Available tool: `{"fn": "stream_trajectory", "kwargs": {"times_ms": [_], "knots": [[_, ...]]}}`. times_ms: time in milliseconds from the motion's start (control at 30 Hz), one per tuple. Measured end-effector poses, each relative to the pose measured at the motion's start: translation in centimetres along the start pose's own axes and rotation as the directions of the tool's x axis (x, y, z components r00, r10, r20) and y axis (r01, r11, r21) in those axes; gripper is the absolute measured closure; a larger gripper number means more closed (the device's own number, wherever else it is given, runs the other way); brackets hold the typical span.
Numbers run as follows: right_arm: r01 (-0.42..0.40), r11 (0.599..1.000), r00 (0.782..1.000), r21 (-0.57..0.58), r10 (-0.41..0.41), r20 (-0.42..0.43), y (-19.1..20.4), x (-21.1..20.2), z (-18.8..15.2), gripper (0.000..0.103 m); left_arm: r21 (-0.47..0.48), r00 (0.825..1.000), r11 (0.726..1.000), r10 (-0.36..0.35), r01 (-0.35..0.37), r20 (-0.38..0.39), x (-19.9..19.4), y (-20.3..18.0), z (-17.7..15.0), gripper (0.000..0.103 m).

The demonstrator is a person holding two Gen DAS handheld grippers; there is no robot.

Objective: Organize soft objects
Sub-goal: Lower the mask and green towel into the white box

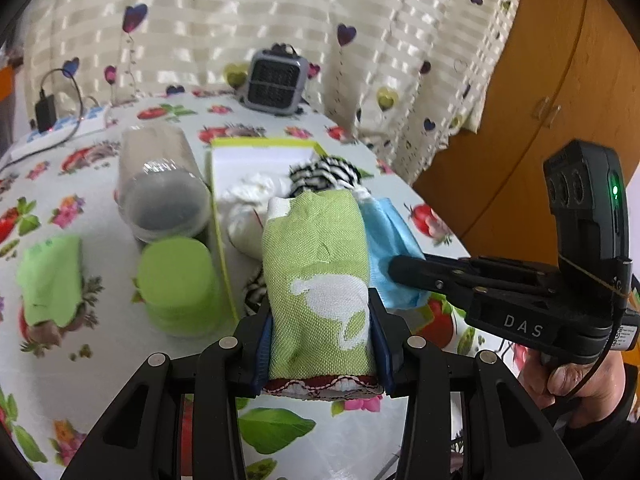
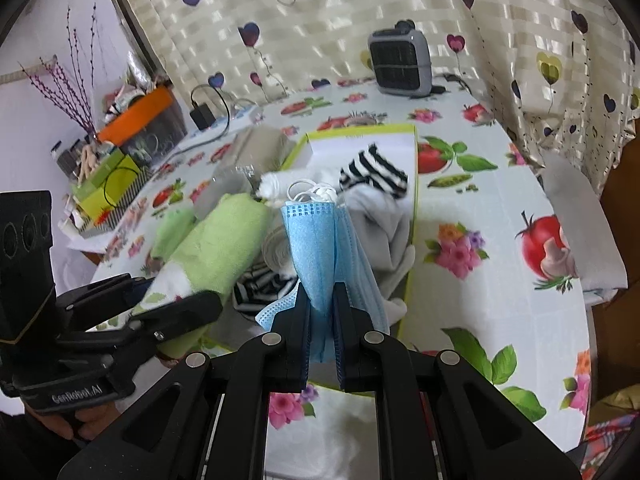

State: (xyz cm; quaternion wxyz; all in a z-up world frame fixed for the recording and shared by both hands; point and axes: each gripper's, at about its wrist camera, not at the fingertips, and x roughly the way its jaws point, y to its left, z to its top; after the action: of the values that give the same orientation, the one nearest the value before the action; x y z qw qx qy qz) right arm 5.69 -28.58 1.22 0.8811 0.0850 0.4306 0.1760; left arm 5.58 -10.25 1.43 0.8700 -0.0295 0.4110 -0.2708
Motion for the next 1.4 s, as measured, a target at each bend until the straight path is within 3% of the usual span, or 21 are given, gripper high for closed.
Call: {"fn": "stream_trajectory", "kwargs": {"times_ms": [133, 467, 667, 733, 933, 1233, 1300, 1400], "knots": [[0.007, 1.000, 1.000, -0.010, -0.007, -0.007, 0.0, 0.8, 0.3, 0.093, -0.007, 0.999, 1.000, 0.002, -0.003, -0.039, 2.1, 0.3, -0.1, 0.063], [0.012, 0.999, 1.000, -0.046, -0.012, -0.018, 0.6, 1.9, 0.8, 0.090, -0.031, 0.999, 0.999, 0.003, -0.004, -0.044, 3.4, 1.3, 0.2, 0.059], [0.002, 0.995, 1.000, -0.102, -0.006, -0.030, 1.0, 1.1, 0.1, 0.076, -0.041, 1.000, 0.999, -0.020, 0.019, -0.024, 1.9, 1.6, -0.4, 0.057], [-0.007, 0.992, 1.000, -0.123, 0.003, -0.028, 1.5, 0.8, -0.1, 0.065, -0.044, 0.999, 0.999, -0.028, 0.027, -0.016, 1.5, 1.7, -0.4, 0.056], [-0.010, 0.989, 1.000, -0.147, 0.007, -0.024, 2.0, 0.5, -0.3, 0.062, -0.052, 0.999, 0.998, -0.040, 0.039, -0.009, 1.2, 1.7, -0.6, 0.055], [-0.048, 0.996, 0.998, -0.077, 0.052, 0.042, 0.9, -1.5, -0.1, 0.063, -0.034, 0.998, 0.999, 0.000, 0.002, 0.061, -1.0, 1.6, -0.6, 0.055], [-0.029, 0.996, 0.999, -0.084, 0.032, 0.036, 1.0, -1.3, -0.2, 0.091, -0.024, 0.997, 1.000, 0.020, -0.019, 0.068, -1.2, 1.4, -0.6, 0.055], [-0.008, 0.997, 1.000, -0.078, 0.007, -0.005, 0.8, 0.1, -0.5, 0.093, -0.018, 0.999, 1.000, 0.017, -0.016, 0.043, -0.8, 1.3, -1.0, 0.055]]}}
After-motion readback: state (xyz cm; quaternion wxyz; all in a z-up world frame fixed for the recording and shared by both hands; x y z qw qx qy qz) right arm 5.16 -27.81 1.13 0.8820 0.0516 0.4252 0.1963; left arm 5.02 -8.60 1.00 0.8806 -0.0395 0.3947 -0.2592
